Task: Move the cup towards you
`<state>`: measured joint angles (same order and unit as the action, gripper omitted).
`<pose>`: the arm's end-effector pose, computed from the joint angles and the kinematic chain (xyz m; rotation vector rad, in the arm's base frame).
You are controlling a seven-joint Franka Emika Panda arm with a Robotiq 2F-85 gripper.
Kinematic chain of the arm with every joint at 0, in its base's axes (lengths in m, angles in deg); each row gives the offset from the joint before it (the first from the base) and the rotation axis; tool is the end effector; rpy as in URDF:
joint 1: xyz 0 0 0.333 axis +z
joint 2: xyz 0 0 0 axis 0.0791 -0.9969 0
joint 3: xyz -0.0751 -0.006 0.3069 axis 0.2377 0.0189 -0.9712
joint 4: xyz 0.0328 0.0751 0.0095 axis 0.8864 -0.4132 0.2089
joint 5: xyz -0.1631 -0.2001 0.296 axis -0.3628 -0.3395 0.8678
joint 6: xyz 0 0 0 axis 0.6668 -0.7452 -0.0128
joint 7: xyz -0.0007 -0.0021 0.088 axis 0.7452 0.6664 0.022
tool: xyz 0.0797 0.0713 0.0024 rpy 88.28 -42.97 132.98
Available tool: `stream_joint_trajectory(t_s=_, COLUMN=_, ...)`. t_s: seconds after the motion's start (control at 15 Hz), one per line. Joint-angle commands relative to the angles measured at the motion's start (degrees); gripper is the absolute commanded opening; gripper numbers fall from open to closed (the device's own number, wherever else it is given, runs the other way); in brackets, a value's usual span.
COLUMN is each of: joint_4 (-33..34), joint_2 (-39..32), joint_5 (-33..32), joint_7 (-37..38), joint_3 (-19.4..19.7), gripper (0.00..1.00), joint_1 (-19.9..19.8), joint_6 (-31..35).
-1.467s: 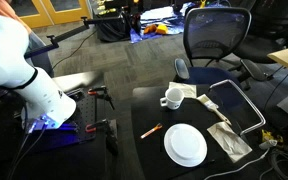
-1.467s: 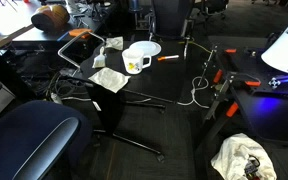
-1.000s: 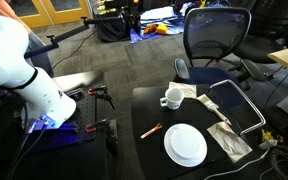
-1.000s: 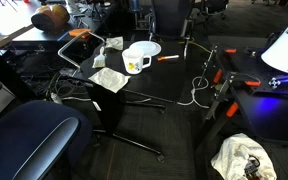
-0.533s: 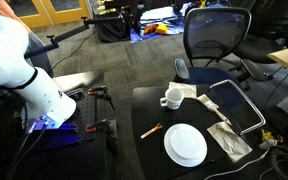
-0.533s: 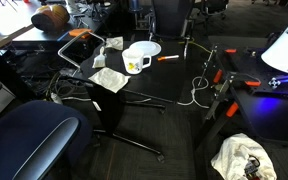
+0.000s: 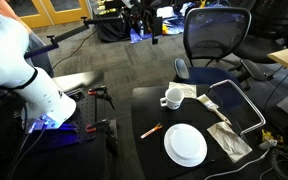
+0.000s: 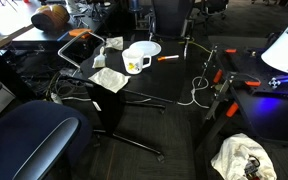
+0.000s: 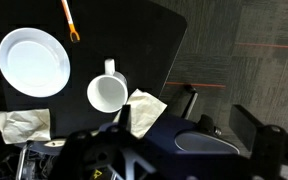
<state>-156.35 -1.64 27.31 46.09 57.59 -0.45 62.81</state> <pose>0.4651 0.0638 0.4103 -3.1307 -0.2388 -0.0210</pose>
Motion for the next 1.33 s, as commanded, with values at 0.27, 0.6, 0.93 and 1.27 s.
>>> stream_joint_trajectory(t_s=0.27, joint_4=-1.7, joint_2=-8.2, joint_5=1.7, joint_7=-3.5, joint_3=2.3, gripper=1.0, joint_1=-1.0, joint_6=12.7)
stream_joint_trajectory(t_s=0.6, joint_4=-0.8, joint_2=-14.0, joint_5=5.7, joint_7=-4.0, joint_3=2.1, gripper=1.0, joint_1=-1.4, joint_6=14.5)
stream_joint_trajectory(t_s=0.93, joint_4=-1.5, joint_2=-13.1, joint_5=3.6, joint_7=-2.4, joint_3=1.9, gripper=1.0, joint_1=-1.3, joint_6=13.7)
stream_joint_trajectory(t_s=1.27, joint_4=-0.6, joint_2=-15.7, joint_5=-0.1, joint_7=-1.9, joint_3=2.3, gripper=1.0, joint_1=-1.9, joint_6=18.0)
